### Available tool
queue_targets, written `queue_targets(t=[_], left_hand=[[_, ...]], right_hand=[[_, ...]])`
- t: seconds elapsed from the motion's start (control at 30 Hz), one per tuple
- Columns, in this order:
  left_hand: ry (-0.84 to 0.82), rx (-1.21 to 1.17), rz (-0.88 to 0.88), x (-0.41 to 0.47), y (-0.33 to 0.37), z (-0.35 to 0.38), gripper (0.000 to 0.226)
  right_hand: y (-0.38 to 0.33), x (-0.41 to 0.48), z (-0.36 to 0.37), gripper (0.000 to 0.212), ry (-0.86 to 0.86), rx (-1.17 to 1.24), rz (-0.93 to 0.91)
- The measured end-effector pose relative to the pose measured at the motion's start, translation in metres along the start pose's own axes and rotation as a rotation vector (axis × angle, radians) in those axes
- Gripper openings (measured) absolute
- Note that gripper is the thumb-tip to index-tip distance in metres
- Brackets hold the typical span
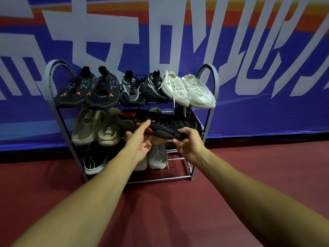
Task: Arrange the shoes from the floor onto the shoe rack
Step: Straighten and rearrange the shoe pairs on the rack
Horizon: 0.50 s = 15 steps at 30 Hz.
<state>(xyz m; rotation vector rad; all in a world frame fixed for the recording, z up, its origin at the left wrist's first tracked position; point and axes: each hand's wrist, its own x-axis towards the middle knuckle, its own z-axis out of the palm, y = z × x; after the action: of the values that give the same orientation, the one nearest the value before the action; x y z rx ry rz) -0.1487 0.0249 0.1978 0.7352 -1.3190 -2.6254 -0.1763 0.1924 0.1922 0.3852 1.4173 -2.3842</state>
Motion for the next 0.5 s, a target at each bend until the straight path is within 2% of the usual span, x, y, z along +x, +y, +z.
queue_targets(t=[0.1,0.13,0.23,0.27,0.4,0.5], left_hand=[[0.048,0.004,0.015,0.001,0.004,-0.003,0.083],[0.056,-0.003,0.017,0.001,0.006,-0.006,0.08],[0.034,-0.004,0.051,0.005,0.011,-0.012,0.041],[0.017,0.002,0.056,0.006,0.011,-0.013,0.039],[-0.005,0.039,0.049,0.009,0.009,-0.011,0.058],[-0.041,0.106,0.026,0.007,0.005,-0.003,0.037]], right_hand=[[-0.008,-0.003,-0.002,0.018,-0.077,-0.082,0.025],[-0.011,-0.003,-0.004,0.024,-0.08,-0.096,0.021],[-0.017,0.0,-0.015,0.026,-0.101,-0.175,0.043],[-0.017,0.0,-0.019,0.022,-0.129,-0.209,0.068],[-0.017,-0.004,-0.026,0.012,-0.223,-0.195,0.13],[-0.018,-0.006,-0.033,0.019,-0.211,-0.093,0.091]])
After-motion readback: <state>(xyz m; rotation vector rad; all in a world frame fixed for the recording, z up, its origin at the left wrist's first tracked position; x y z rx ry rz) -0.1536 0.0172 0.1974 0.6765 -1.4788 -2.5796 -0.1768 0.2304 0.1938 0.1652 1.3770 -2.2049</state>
